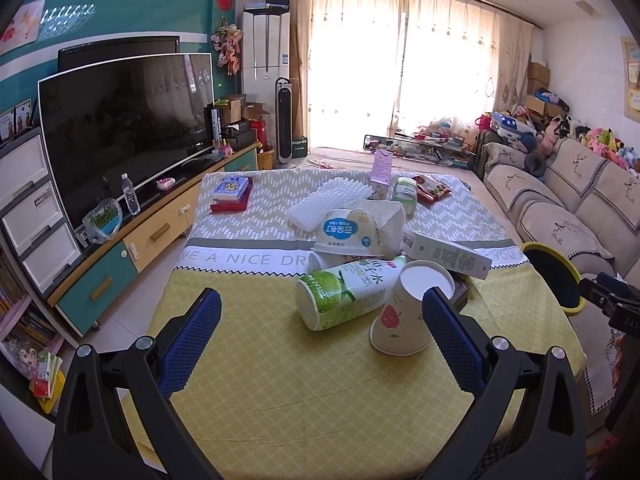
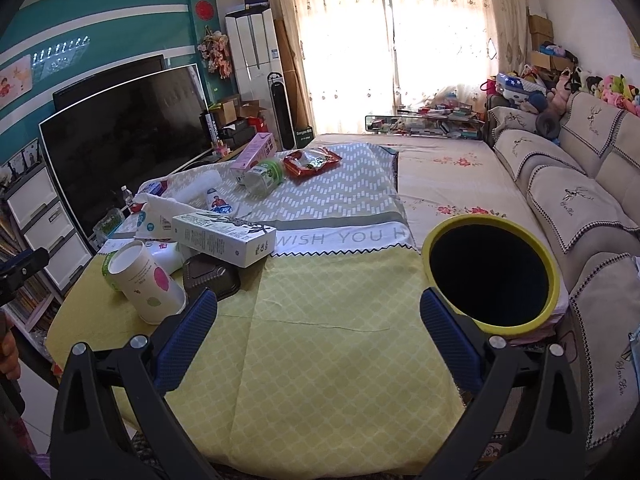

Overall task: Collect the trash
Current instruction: 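Reach the right gripper to the white paper cup and grasp it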

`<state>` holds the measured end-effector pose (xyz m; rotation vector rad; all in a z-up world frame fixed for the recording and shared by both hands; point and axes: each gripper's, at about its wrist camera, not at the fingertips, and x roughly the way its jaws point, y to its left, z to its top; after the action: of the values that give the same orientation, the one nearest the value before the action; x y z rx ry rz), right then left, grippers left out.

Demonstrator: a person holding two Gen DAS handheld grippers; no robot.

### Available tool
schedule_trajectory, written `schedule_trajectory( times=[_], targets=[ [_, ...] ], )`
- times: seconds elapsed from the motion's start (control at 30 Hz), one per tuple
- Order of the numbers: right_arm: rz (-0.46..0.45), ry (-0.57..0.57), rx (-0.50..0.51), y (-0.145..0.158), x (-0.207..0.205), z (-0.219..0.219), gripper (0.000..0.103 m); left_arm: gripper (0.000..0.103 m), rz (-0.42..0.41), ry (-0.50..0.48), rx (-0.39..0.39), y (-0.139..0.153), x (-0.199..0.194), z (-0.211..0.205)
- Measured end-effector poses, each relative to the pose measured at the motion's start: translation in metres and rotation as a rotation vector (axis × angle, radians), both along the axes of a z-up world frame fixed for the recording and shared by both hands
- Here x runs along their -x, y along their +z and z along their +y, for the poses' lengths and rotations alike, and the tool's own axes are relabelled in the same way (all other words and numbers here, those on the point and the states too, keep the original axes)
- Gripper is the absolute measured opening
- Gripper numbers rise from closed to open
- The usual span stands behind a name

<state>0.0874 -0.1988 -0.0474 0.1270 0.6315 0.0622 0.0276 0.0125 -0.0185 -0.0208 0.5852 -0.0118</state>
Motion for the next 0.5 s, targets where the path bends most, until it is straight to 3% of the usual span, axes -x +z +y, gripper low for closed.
schedule_trajectory(
  times=[0.27, 0.5],
  targets=[
    [0.036, 0.136, -0.027, -0.005, -0.031, 0.041, 0.097, 0.099, 0.018, 0.020, 0.017, -0.011, -0.011, 0.012],
    [0.005, 0.382, -0.057, -0.001, -0.028, 0.109, 0.097, 0.099, -0.028, 0.088, 0.030, 0.000, -0.007, 0.039]
  ],
)
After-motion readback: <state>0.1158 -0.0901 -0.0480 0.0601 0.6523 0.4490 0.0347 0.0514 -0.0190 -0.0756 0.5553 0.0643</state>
